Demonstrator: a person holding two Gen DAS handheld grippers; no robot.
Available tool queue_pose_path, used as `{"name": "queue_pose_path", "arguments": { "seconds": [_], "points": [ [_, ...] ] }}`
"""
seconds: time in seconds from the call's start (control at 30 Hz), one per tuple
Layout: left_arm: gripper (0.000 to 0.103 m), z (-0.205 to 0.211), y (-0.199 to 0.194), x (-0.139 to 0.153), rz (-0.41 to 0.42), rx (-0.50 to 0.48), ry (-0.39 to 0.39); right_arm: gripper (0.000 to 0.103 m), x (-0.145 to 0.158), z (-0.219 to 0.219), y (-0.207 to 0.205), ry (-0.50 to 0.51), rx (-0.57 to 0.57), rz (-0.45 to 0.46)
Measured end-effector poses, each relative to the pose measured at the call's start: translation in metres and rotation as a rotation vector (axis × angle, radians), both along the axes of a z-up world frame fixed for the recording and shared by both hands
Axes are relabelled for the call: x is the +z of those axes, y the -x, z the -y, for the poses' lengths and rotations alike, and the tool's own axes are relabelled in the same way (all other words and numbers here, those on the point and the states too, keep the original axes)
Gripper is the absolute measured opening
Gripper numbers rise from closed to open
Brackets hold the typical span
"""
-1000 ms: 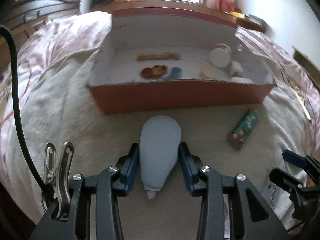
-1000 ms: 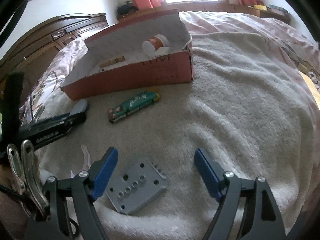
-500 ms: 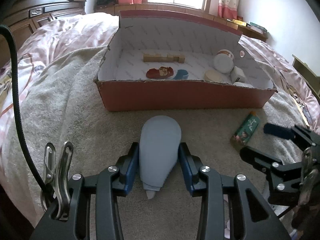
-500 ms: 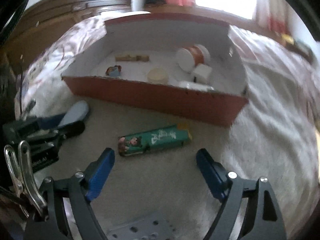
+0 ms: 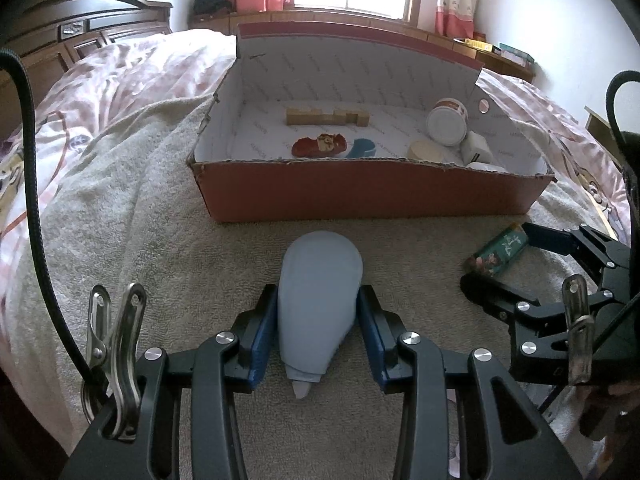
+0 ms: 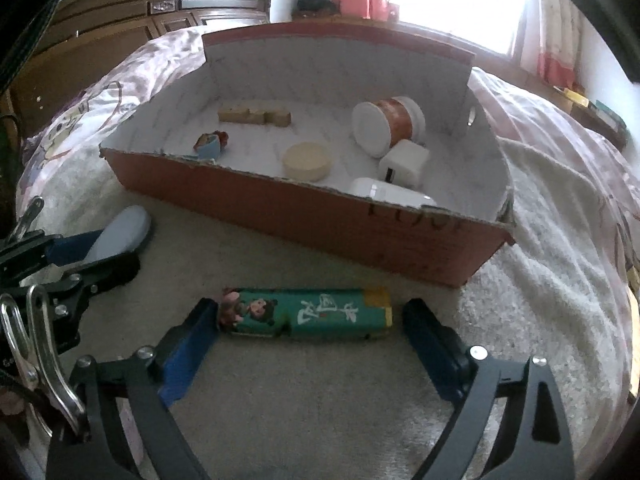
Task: Organize rigid objects
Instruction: 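Grasp the light blue oval pad with the left gripper while the right grasps the green candy bar, then carry the blue pad and green candy bar over the box with both grippers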
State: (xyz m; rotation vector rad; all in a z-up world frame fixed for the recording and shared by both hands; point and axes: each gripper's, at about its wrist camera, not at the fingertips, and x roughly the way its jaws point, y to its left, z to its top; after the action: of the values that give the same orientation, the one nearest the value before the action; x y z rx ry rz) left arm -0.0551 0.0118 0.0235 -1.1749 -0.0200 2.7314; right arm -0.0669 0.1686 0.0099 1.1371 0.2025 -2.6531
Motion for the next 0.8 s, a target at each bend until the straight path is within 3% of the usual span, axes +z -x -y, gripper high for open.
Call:
{"name": "queue_pose_path", "arguments": {
  "seconds": [0.23,0.3,0.8],
  "points": [
    [0.040,0.000,0.000,0.000,-0.003,0.000,0.005,0.094,-0.002,0.001,-0.003,0.005,-0.027,-0.014],
    [0.040,0.000,-0.001,0.000,-0.002,0.001,0.003,0.083,0.000,-0.001,-0.005,0.011,-0.040,-0.022],
    [0.040,0.003,-0.016,0.012,0.000,0.015,-0.014,0.084,0.009,-0.026,-0.035,0.173,-0.068,-0.005]
  ]
}}
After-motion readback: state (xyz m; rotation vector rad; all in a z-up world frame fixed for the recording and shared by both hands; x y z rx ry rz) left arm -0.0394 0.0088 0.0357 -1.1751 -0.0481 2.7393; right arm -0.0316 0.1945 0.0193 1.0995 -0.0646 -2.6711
